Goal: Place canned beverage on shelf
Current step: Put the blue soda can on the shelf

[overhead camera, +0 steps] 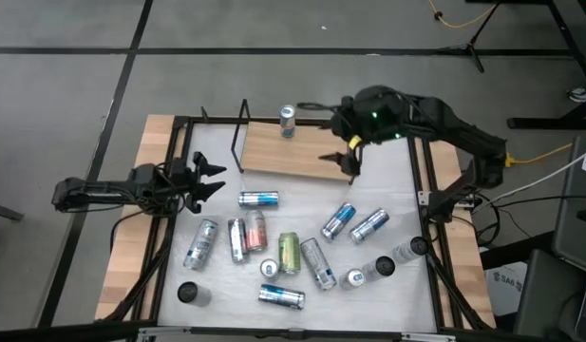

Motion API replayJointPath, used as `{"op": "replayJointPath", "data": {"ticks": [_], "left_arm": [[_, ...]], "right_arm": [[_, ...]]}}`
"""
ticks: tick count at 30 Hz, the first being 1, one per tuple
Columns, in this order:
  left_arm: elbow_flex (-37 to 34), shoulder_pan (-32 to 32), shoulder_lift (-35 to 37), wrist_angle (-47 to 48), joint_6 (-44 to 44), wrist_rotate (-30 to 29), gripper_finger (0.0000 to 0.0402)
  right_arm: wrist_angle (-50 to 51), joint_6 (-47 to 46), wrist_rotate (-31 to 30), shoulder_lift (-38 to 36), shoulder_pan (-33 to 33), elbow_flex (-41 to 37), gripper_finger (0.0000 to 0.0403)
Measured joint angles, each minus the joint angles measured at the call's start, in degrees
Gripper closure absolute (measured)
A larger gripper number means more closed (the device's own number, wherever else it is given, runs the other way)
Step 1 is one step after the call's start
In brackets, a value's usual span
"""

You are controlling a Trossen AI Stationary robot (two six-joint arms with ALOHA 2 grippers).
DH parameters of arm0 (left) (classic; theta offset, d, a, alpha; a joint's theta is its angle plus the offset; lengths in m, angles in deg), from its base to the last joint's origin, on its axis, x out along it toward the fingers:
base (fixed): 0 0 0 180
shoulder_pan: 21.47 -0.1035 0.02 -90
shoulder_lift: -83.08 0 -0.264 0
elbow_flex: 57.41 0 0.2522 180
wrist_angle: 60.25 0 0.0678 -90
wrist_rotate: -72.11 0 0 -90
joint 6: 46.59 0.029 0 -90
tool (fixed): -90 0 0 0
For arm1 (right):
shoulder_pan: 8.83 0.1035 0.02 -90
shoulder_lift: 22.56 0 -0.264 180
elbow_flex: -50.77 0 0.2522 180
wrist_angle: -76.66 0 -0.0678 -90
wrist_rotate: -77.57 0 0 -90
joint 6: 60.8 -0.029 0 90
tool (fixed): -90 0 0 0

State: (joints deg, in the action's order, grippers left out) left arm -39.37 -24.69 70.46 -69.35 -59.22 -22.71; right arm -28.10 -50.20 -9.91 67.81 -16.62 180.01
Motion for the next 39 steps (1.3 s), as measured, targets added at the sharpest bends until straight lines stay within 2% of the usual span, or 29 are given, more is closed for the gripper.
{"op": "replayJointPath", "data": {"ticks": [4, 9, 15, 18, 22, 26, 29, 31, 36, 39], "left_arm": [[5.0, 2.8, -8.0, -0.1, -0.6, 0.0, 0.0178], [15.6, 7.2, -20.4, 2.6, -0.5, 0.1, 0.0178], [32.3, 12.5, -34.5, 16.4, -6.1, -1.8, 0.0178], [39.1, 14.2, -40.5, 20.5, -9.2, -4.0, 0.0178], [45.2, 15.1, -45.7, 19.5, -9.3, -4.0, 0.0178], [47.6, 15.3, -48.9, 16.5, -12.8, -3.6, 0.0178], [50.4, 15.3, -50.6, 16.5, -13.2, 2.5, 0.0178], [53.6, 16.5, -52.7, 20.2, -12.6, 3.7, 0.0178], [65.7, 20.6, -60.6, 38.5, -15.1, -6.2, 0.0178], [73.4, 22.9, -66.0, 49.3, -20.4, -10.3, 0.0178]], "right_arm": [[-0.1, -0.3, 0.0, 0.3, 3.9, 0.0, 0.0045], [-1.8, -0.3, 0.0, 1.0, 7.1, 0.0, 0.0045], [-1.9, -0.3, 0.0, 1.3, 9.1, 0.0, 0.0045], [-1.8, -0.3, 0.0, 1.5, 9.1, 0.0, 0.0045], [-1.7, -0.5, 0.0, 1.5, 8.9, 0.0, 0.0045], [-1.3, -0.4, 0.0, 1.5, 8.9, 0.0, 0.0045], [-0.7, -0.3, 0.0, 1.5, 8.9, 0.0, 0.0045], [0.5, -0.3, 0.0, 1.5, 8.9, 0.0, 0.0045], [5.1, -1.8, 0.0, 1.5, 8.9, 0.0, 0.0045], [8.8, -3.6, 0.0, 1.5, 8.9, 0.0, 0.0045]]}}
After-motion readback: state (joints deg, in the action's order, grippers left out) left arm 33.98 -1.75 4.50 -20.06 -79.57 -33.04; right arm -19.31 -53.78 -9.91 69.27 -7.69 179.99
